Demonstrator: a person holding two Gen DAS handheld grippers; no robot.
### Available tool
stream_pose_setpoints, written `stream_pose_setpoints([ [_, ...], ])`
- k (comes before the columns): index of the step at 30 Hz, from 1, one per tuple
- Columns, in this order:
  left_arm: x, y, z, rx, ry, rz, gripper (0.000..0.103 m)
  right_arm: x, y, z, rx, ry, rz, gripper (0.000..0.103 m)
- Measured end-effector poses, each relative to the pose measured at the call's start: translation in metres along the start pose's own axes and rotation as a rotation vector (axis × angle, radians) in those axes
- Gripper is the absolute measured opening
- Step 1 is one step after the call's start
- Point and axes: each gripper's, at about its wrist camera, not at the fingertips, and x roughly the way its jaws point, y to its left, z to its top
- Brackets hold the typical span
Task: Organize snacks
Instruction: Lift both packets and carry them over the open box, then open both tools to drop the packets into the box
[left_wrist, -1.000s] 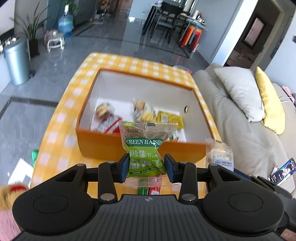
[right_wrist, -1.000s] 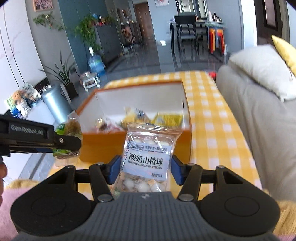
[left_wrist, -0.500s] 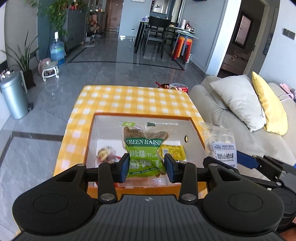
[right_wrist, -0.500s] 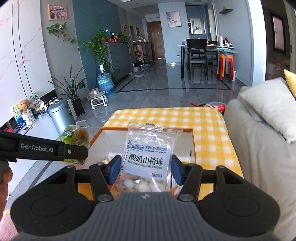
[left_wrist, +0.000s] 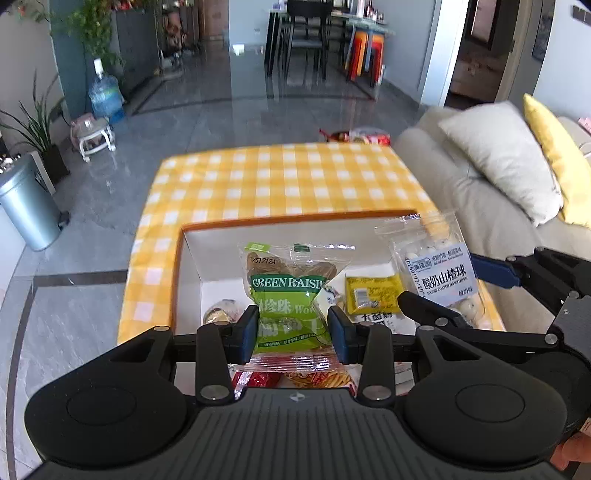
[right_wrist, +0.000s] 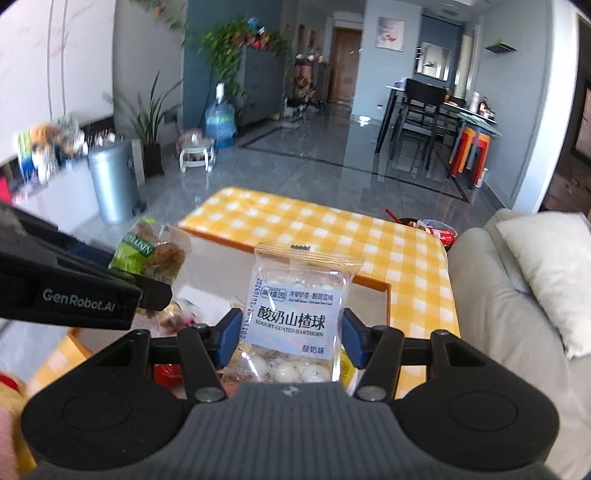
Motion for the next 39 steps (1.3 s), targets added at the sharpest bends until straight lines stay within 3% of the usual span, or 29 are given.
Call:
stream_pose_setpoints([
  [7, 0.042, 0.005, 0.002, 0.034, 0.093, 0.012, 0.045, 0.048, 0.003, -0.004, -0.127, 0.095, -0.009, 0.055],
  [21, 0.095, -0.002, 0.011, 0.238, 0.194, 0.217, 0.045, 0.118, 0.009, -0.017, -0.291, 0.291, -0.088, 0.055],
  [39, 0.126, 0.006, 0.005, 0.277, 0.28, 0.242, 0.045, 0.153, 0.009, -0.023, -0.342, 0.415, -0.132, 0.059],
])
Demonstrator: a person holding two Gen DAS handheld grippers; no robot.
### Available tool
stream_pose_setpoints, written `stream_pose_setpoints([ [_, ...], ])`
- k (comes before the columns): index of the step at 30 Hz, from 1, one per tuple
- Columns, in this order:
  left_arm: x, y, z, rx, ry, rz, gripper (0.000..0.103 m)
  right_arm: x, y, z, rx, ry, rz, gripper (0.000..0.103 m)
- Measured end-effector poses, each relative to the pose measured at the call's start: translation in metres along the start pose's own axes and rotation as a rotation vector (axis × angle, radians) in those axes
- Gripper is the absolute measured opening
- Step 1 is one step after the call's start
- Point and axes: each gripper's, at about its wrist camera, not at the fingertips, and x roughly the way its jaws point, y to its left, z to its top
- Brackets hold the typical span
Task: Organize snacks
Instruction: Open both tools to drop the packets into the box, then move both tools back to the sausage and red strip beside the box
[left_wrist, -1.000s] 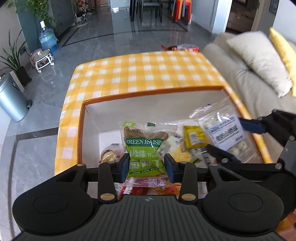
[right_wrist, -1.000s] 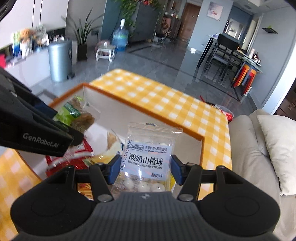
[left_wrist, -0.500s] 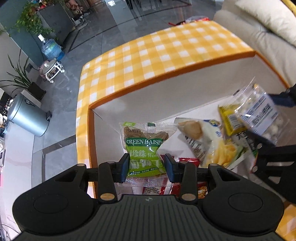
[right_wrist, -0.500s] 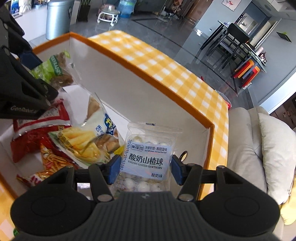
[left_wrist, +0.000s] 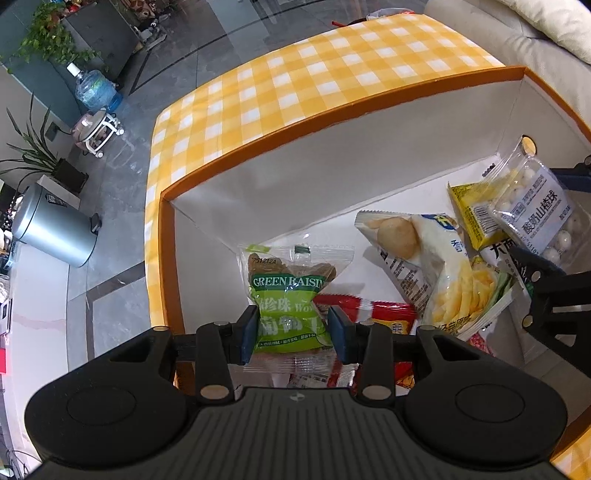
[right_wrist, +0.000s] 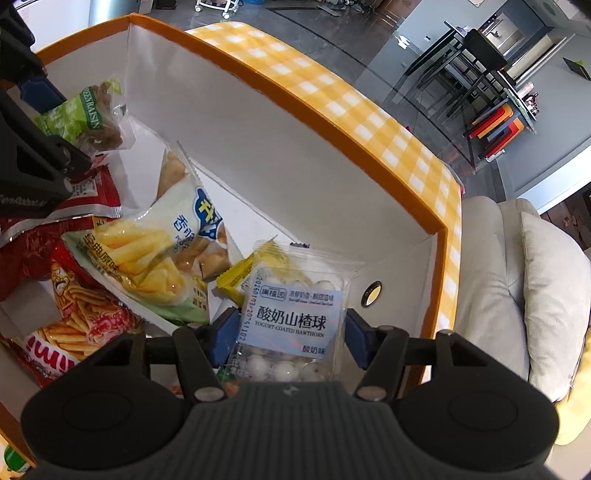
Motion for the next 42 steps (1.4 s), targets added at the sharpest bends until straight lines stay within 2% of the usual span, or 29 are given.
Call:
stream_pose_setpoints([
  [9, -0.01, 0.0, -0.002, 0.009, -0.013, 0.006, 0.05, -0.002, -0.002, 0.005, 0.018, 0.015, 0.025, 0.061],
  [13, -0.015, -0.002, -0.003, 0.022, -0.008, 0.005, 0.052, -0.006, -0.006, 0.011, 0.0, 0.005, 0.028, 0.064],
  [17, -0.025, 0.0, -0.004, 0.016, -0.034, 0.022, 0.066, -0.015, -0.007, 0.014, -0.003, -0.004, 0.027, 0.067],
  [18, -0.029, 0.002, -0.005, 0.009, -0.046, 0.027, 0.067, -0.018, -0.008, 0.015, 0.003, -0.007, 0.029, 0.067],
  [20, -0.037, 0.005, -0.006, 0.0, -0.061, 0.031, 0.071, -0.025, -0.01, 0.015, 0.022, -0.015, 0.033, 0.07],
  [21, -0.042, 0.006, -0.007, -0.004, -0.07, 0.028, 0.072, -0.029, -0.012, 0.015, 0.033, -0.021, 0.035, 0.079],
  [22, -0.046, 0.007, -0.009, -0.008, -0.081, 0.025, 0.073, -0.032, -0.013, 0.014, 0.045, -0.031, 0.035, 0.083],
  [32, -0.094, 0.021, -0.023, -0.098, -0.192, -0.018, 0.077, -0.073, -0.023, 0.006, 0.168, -0.092, 0.095, 0.083],
  [34, -0.105, 0.024, -0.029, -0.13, -0.22, -0.029, 0.077, -0.082, -0.024, 0.003, 0.2, -0.107, 0.106, 0.087],
  [42, -0.142, 0.032, -0.061, -0.227, -0.312, -0.084, 0.078, -0.117, -0.027, -0.022, 0.359, -0.17, 0.144, 0.09],
])
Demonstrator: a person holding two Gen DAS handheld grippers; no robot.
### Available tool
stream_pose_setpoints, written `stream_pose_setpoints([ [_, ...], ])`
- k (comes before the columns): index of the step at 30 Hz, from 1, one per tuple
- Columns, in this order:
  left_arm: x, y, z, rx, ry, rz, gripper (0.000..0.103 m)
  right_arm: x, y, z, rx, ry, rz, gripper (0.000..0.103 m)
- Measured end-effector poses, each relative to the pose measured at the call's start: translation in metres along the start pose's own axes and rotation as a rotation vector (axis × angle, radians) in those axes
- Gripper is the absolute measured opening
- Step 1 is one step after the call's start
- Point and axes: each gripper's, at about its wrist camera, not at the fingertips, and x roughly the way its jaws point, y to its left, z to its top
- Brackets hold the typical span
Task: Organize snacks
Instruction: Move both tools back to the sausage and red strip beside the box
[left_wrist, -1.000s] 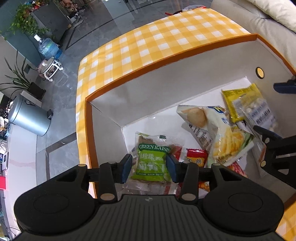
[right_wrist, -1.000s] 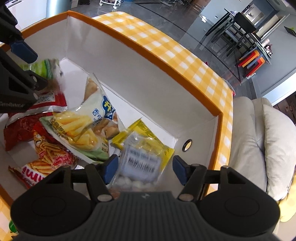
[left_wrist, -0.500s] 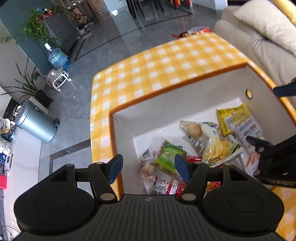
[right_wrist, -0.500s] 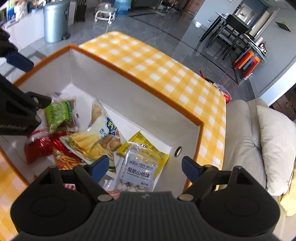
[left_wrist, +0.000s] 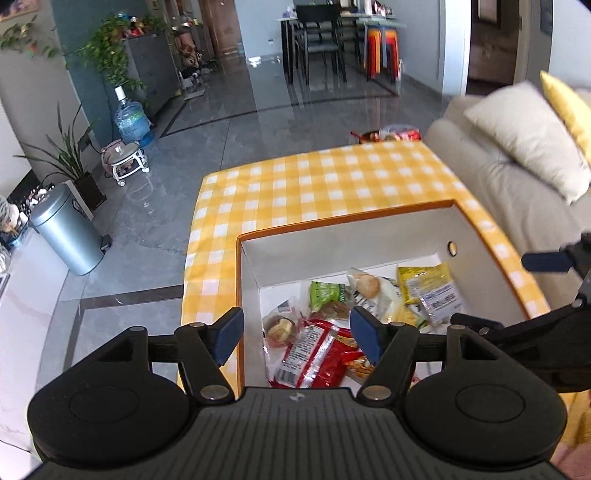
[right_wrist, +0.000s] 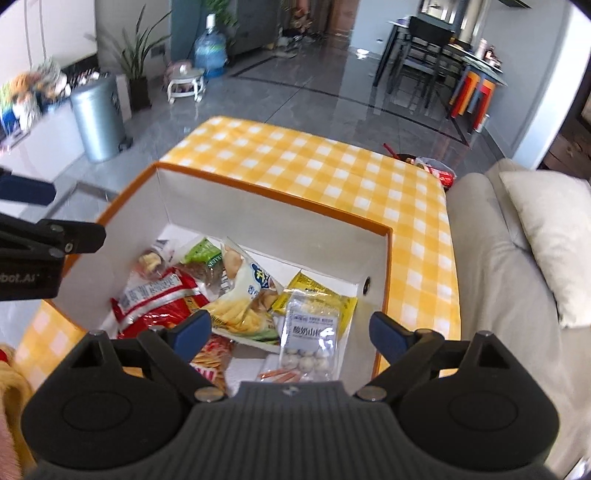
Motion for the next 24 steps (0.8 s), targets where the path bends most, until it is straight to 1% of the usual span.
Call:
stream_pose_setpoints([
  [7, -0.026, 0.002, -0.028, -0.066, -0.042, -0.032, 0.078, -0.032, 0.0, -0.033, 0.112, -0.064, 0.021, 0.091],
  [14, -0.039, -0.004, -0.062, -0.109, -0.054, -0.062, 0.078, -0.058, 0.001, -0.081, 0.228, -0.121, 0.094, 0.092],
  [18, -0.043, -0.009, -0.083, -0.119, -0.041, -0.07, 0.078, -0.07, 0.006, -0.106, 0.254, -0.143, 0.09, 0.092],
  [24, -0.041, -0.016, -0.113, -0.14, 0.012, -0.115, 0.078, -0.075, 0.015, -0.139, 0.257, -0.113, 0.071, 0.092],
])
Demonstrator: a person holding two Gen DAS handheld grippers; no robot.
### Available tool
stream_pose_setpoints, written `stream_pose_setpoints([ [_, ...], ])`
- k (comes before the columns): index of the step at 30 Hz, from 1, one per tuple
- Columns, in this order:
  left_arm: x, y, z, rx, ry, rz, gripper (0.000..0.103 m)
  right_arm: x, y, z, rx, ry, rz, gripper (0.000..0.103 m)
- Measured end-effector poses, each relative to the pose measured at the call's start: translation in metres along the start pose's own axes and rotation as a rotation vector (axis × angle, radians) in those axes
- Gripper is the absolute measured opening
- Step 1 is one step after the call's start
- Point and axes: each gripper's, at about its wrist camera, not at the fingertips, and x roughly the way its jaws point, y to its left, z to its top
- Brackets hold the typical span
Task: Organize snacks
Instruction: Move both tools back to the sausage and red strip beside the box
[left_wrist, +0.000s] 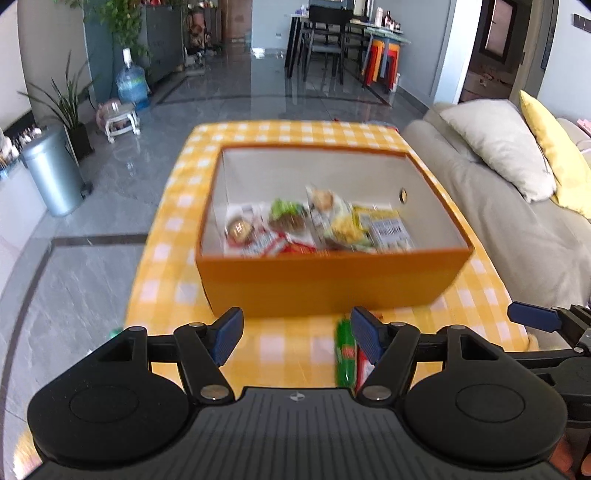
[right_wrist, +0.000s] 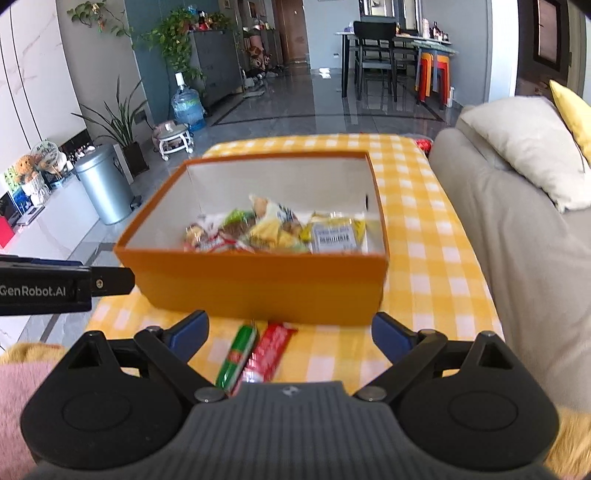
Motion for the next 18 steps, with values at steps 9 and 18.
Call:
stream_pose_setpoints([
  [9, 0.016, 0.001, -0.021, -0.046, 0.064, -0.066, 0.074, 0.015, -0.002, -0.038, -0.003, 0.083, -0.032, 0.092],
  [18, 0.043, -0.011, -0.034, -0.014, 0.129, -0.089, 0.05, 0.043, -0.013, -0.056, 0.032, 0.145, -0.01, 0.083],
])
